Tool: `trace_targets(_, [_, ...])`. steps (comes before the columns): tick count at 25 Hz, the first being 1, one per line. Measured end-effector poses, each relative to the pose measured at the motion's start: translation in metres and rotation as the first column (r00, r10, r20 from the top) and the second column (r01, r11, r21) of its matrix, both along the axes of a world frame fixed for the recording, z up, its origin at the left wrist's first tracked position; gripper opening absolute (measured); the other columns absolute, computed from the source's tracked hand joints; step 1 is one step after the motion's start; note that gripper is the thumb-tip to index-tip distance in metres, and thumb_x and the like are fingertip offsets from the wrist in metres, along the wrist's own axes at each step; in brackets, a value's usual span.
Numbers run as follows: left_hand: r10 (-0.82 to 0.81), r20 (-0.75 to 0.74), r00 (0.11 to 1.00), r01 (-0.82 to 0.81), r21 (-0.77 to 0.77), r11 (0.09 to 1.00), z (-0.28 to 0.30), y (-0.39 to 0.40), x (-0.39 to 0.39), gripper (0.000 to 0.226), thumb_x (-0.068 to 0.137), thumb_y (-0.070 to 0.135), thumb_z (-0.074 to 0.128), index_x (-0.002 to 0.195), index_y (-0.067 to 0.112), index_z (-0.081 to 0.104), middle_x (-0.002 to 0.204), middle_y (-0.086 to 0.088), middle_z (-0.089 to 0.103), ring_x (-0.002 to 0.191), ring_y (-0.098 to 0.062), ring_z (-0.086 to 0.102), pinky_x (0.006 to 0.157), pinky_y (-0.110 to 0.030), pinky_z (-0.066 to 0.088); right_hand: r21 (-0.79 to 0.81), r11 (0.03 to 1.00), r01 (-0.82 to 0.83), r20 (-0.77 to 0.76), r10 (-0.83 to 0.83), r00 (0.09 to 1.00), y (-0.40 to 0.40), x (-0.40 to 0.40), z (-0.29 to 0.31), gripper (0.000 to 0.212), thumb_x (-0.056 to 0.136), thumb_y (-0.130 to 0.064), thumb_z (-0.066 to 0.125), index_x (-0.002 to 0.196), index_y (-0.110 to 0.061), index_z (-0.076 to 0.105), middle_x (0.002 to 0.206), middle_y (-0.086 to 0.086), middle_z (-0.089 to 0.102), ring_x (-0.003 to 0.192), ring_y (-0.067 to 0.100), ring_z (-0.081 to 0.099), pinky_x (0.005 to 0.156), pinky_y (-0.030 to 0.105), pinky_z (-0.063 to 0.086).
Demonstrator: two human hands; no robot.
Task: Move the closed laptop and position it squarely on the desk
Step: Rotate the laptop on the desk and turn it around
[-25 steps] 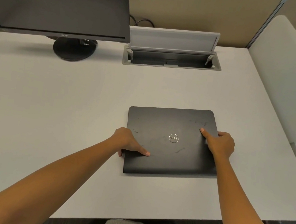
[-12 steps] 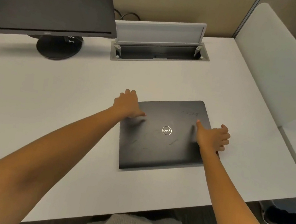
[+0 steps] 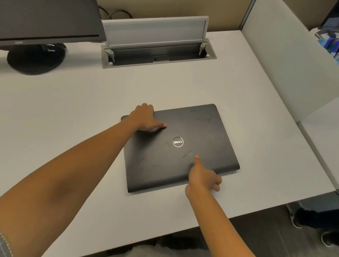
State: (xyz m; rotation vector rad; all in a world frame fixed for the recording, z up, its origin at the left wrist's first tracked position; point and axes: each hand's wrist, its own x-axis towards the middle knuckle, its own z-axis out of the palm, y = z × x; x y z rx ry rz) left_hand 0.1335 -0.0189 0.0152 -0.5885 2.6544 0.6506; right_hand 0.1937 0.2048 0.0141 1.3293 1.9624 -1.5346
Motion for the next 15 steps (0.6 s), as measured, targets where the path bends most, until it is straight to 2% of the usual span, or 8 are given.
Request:
trace_targets(2, [0.029, 0.007, 1.0, -0.03, 0.052, 0.998, 0.001, -0.002, -0.007, 0.061, 0.077, 0.062, 0.074, 0.096, 0.006, 0.059, 0.106, -0.021, 0.058, 0.097, -0.032, 0.055, 0.075, -0.036, 0.044, -0.046, 0.999, -0.026, 0.057, 0.028, 0.998, -0.005, 0.01, -0.003, 0.079, 0.089, -0.042, 0.07, 0.147, -0.001, 0.034, 0.146, 0.018, 0.038, 0.127, 0.032, 0.045, 0.083, 0.034, 0.042])
trace_targets(4, [0.069, -0.014, 0.997, -0.068, 0.096, 0.993, 0.002, 0.0, -0.011, 0.055, 0.077, 0.059, 0.075, 0.074, 0.011, 0.05, 0.085, -0.019, 0.054, 0.083, -0.029, 0.051, 0.066, -0.033, 0.036, -0.118, 0.993, -0.019, 0.077, 0.028, 0.997, -0.008, 0.005, 0.001, 0.069, 0.091, -0.041, 0.066, 0.143, -0.001, 0.042, 0.142, 0.015, 0.043, 0.126, 0.033, 0.048, 0.091, 0.036, 0.046])
trace_targets(5, [0.086, -0.017, 0.996, -0.083, 0.11, 0.99, 0.003, 0.003, -0.012, 0.055, 0.076, 0.059, 0.076, 0.073, 0.011, 0.05, 0.084, -0.013, 0.053, 0.085, -0.029, 0.051, 0.067, -0.034, 0.038, -0.169, 0.985, -0.018, 0.08, 0.032, 0.996, -0.008, 0.0, 0.006, 0.065, 0.092, -0.037, 0.065, 0.142, -0.002, 0.044, 0.141, 0.014, 0.045, 0.126, 0.033, 0.049, 0.097, 0.037, 0.048])
trace_targets(8, [0.092, 0.004, 0.996, -0.092, 0.106, 0.99, 0.004, 0.011, -0.016, 0.062, 0.072, 0.062, 0.078, 0.093, 0.007, 0.059, 0.104, -0.01, 0.057, 0.106, -0.033, 0.055, 0.087, -0.041, 0.047, -0.313, 0.949, 0.028, 0.139, 0.017, 0.99, -0.005, -0.015, 0.013, 0.049, 0.096, -0.015, 0.057, 0.143, -0.006, 0.044, 0.14, 0.009, 0.049, 0.123, 0.026, 0.052, 0.102, 0.035, 0.047])
trace_targets(10, [0.097, 0.024, 0.995, -0.098, 0.066, 0.993, 0.002, 0.014, -0.016, 0.076, 0.07, 0.067, 0.077, 0.112, 0.005, 0.062, 0.12, -0.012, 0.056, 0.117, -0.034, 0.051, 0.095, -0.043, 0.047, -0.314, 0.949, -0.018, 0.155, 0.07, 0.985, -0.004, -0.017, 0.01, 0.043, 0.097, -0.007, 0.05, 0.14, -0.003, 0.046, 0.13, 0.005, 0.051, 0.109, 0.023, 0.051, 0.09, 0.029, 0.045])
trace_targets(12, [0.117, 0.026, 0.993, -0.118, 0.03, 0.993, 0.0, 0.017, -0.015, 0.086, 0.066, 0.067, 0.078, 0.125, 0.007, 0.057, 0.128, -0.012, 0.053, 0.123, -0.033, 0.047, 0.098, -0.043, 0.044, -0.281, 0.959, -0.026, 0.19, 0.082, 0.978, -0.006, -0.016, 0.008, 0.035, 0.098, -0.006, 0.046, 0.133, -0.002, 0.046, 0.11, 0.008, 0.045, 0.1, 0.022, 0.042, 0.081, 0.03, 0.041])
trace_targets(13, [0.13, 0.029, 0.991, -0.131, 0.023, 0.991, -0.001, 0.018, -0.014, 0.089, 0.065, 0.066, 0.08, 0.129, 0.009, 0.054, 0.13, -0.011, 0.051, 0.125, -0.033, 0.045, 0.098, -0.043, 0.043, -0.267, 0.963, -0.029, 0.221, 0.091, 0.971, -0.008, -0.014, 0.01, 0.032, 0.098, -0.007, 0.048, 0.129, -0.002, 0.046, 0.103, 0.008, 0.042, 0.099, 0.022, 0.04, 0.081, 0.031, 0.042])
trace_targets(15, [0.164, 0.045, 0.985, -0.166, 0.033, 0.986, -0.002, 0.018, -0.013, 0.092, 0.063, 0.061, 0.083, 0.132, 0.011, 0.048, 0.132, -0.011, 0.05, 0.127, -0.032, 0.043, 0.1, -0.043, 0.041, -0.261, 0.961, -0.097, 0.196, 0.151, 0.969, -0.008, -0.012, 0.002, 0.046, 0.095, -0.011, 0.054, 0.137, 0.002, 0.042, 0.103, 0.01, 0.043, 0.103, 0.024, 0.043, 0.094, 0.035, 0.049])
